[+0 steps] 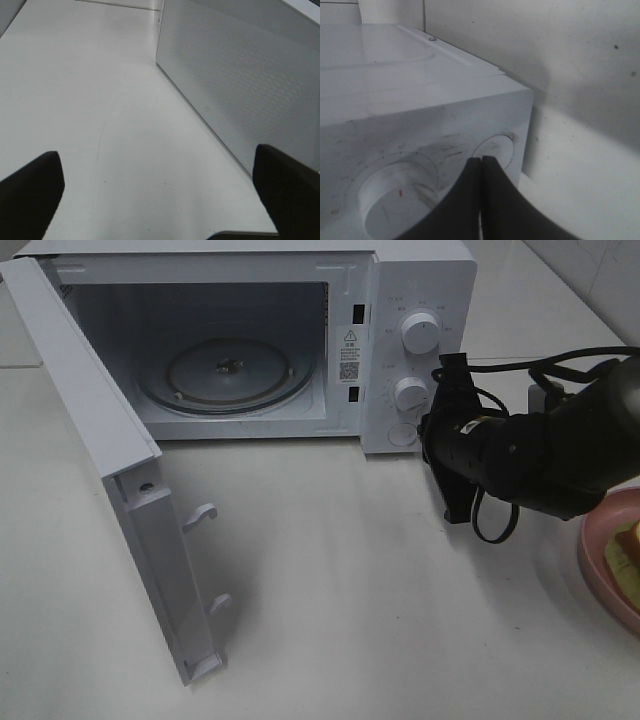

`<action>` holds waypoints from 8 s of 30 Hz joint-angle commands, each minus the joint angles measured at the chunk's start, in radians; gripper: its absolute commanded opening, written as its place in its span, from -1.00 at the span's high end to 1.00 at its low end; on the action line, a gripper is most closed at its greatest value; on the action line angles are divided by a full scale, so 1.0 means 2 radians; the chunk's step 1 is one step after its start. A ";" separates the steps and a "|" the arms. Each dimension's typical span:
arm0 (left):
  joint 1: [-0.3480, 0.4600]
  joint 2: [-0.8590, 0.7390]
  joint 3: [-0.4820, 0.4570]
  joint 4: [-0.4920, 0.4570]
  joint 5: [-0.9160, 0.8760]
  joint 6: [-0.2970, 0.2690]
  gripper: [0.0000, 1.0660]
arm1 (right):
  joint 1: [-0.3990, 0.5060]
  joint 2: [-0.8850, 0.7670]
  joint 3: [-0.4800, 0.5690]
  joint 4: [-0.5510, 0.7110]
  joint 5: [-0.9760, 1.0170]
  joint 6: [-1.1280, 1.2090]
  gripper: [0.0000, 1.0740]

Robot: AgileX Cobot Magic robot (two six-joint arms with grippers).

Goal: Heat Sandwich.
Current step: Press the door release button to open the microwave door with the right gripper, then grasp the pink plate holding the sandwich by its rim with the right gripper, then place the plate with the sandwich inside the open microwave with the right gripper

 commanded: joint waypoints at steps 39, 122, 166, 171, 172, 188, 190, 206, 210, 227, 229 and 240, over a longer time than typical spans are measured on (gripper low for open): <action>0.001 -0.011 0.001 -0.004 -0.008 -0.003 -0.82 | -0.002 -0.223 -0.052 -0.279 0.558 -0.411 0.96; 0.001 -0.008 0.001 -0.004 -0.008 -0.003 -0.82 | -0.126 -0.159 0.013 -0.413 0.660 -0.502 -0.70; 0.001 -0.008 0.001 -0.004 -0.008 -0.003 -0.82 | -0.147 -0.080 0.013 -0.441 0.612 -0.503 -0.09; 0.001 -0.008 0.001 -0.004 -0.008 -0.003 -0.82 | -0.147 -0.080 0.013 -0.476 0.623 -0.457 0.53; 0.001 -0.008 0.001 -0.004 -0.008 -0.003 -0.82 | -0.147 -0.080 0.013 -0.476 0.623 -0.457 0.53; 0.001 -0.008 0.001 -0.004 -0.008 -0.003 -0.82 | -0.146 -0.080 0.013 -0.491 0.637 -0.437 1.00; 0.001 -0.008 0.001 -0.004 -0.008 -0.003 -0.82 | -0.146 -0.080 0.013 -0.491 0.643 -0.433 1.00; 0.001 -0.008 0.001 -0.004 -0.008 -0.003 -0.82 | -0.098 -0.080 0.013 -0.558 0.684 -0.362 1.00; 0.001 -0.008 0.001 -0.004 -0.008 -0.003 -0.82 | -0.082 -0.080 0.003 -0.565 0.708 -0.359 1.00; 0.001 -0.008 0.001 -0.004 -0.008 -0.003 -0.82 | -0.030 -0.117 -0.003 -0.583 0.764 -0.346 1.00; 0.001 -0.008 0.001 -0.004 -0.008 -0.003 -0.82 | -0.028 -0.122 -0.003 -0.583 0.768 -0.347 1.00; 0.001 -0.008 0.001 -0.004 -0.008 -0.003 -0.82 | 0.013 -0.168 -0.003 -0.583 0.811 -0.356 1.00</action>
